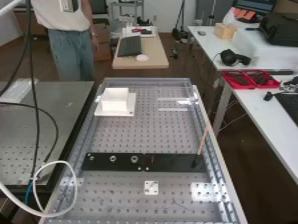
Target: Grab the larger nut and place it in the white container
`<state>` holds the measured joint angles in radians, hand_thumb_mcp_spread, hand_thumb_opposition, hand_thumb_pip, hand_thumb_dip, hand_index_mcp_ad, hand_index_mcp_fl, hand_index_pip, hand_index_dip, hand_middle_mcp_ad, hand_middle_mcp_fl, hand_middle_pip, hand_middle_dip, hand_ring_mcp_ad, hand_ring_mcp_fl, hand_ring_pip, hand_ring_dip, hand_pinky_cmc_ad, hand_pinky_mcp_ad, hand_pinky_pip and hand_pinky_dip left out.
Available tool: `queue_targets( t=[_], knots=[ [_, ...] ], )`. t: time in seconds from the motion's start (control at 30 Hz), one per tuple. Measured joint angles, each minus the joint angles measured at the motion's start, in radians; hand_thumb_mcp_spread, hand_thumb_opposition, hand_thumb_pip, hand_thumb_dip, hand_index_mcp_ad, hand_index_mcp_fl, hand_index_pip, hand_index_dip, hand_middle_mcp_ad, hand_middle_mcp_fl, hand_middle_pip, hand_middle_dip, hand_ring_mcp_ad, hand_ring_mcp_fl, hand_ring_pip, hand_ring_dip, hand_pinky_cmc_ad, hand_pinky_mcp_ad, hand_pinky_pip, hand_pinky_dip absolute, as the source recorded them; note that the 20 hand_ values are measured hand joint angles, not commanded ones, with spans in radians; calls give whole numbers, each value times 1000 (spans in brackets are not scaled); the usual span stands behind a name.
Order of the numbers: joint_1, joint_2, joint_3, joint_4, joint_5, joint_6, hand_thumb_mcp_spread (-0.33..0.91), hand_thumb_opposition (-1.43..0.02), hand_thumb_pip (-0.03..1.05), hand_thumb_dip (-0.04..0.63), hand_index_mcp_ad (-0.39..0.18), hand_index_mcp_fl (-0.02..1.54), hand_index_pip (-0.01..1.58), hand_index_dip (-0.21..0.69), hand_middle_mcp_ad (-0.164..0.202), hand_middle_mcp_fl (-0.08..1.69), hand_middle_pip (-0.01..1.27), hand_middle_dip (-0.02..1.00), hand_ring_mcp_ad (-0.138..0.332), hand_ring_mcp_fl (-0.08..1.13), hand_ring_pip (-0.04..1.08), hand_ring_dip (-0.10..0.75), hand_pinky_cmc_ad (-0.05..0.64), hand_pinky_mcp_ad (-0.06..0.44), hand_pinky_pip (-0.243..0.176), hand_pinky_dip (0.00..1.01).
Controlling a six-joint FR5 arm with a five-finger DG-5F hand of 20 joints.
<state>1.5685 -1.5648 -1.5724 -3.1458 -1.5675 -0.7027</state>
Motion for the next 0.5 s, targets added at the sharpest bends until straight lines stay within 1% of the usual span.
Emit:
queue_targets(
  t=[0.07,0.1,0.13,0.17,0.2,0.23,0.27,0.3,0.33,0.37,0.4,0.43,0.47,0.5],
  knots=[
    [-1,0,-1,1,-1,0,0,5,21,7,3,19,3,0,63,0,9,28,66,0,5,16,47,54,-10,5],
    [-1,1,-1,2,-2,0,3,5,21,7,2,23,7,0,59,3,9,28,66,0,9,16,47,38,-10,5],
    [-2,1,-2,3,-2,0,0,-7,17,0,14,23,7,-2,51,7,19,28,65,0,12,16,47,38,-10,21],
    [-2,1,-3,4,-3,1,42,-42,91,12,19,19,3,0,51,0,24,24,63,0,9,19,51,44,-10,45],
    [-3,1,-3,5,-4,1,93,-103,188,31,14,19,9,0,51,3,37,31,66,-2,23,26,47,51,-10,113],
    [-3,1,-4,6,-5,1,176,-202,311,52,12,24,17,-7,51,2,59,63,63,2,28,37,61,68,-10,201],
    [-3,2,-5,6,-5,1,208,-274,346,54,10,23,21,-2,51,5,72,77,68,-2,28,42,98,99,-10,253],
    [-3,2,-5,6,-5,1,218,-323,342,63,9,19,17,5,51,2,72,94,77,0,45,52,129,133,-10,311],
    [-4,3,-6,7,-5,1,216,-389,340,65,-2,24,38,19,51,7,84,113,75,2,38,59,161,152,-28,360],
    [-4,3,-7,7,-5,1,230,-476,340,65,-10,19,37,19,51,3,87,127,87,0,37,75,201,180,-31,429],
    [-4,3,-8,8,-5,1,227,-506,339,63,-21,24,49,24,51,2,96,143,103,0,61,87,213,201,-44,463],
    [-4,4,-8,8,-5,1,230,-550,353,65,-23,23,52,37,51,7,106,161,113,2,58,93,251,232,-44,504],
    [-4,5,-10,9,-4,0,230,-581,367,63,-24,23,51,33,51,10,106,157,119,-2,68,103,262,250,-47,536],
    [-4,5,-11,9,-4,-1,230,-606,377,65,-24,21,51,33,52,5,108,171,138,0,72,103,278,264,-52,552]
  ],
)
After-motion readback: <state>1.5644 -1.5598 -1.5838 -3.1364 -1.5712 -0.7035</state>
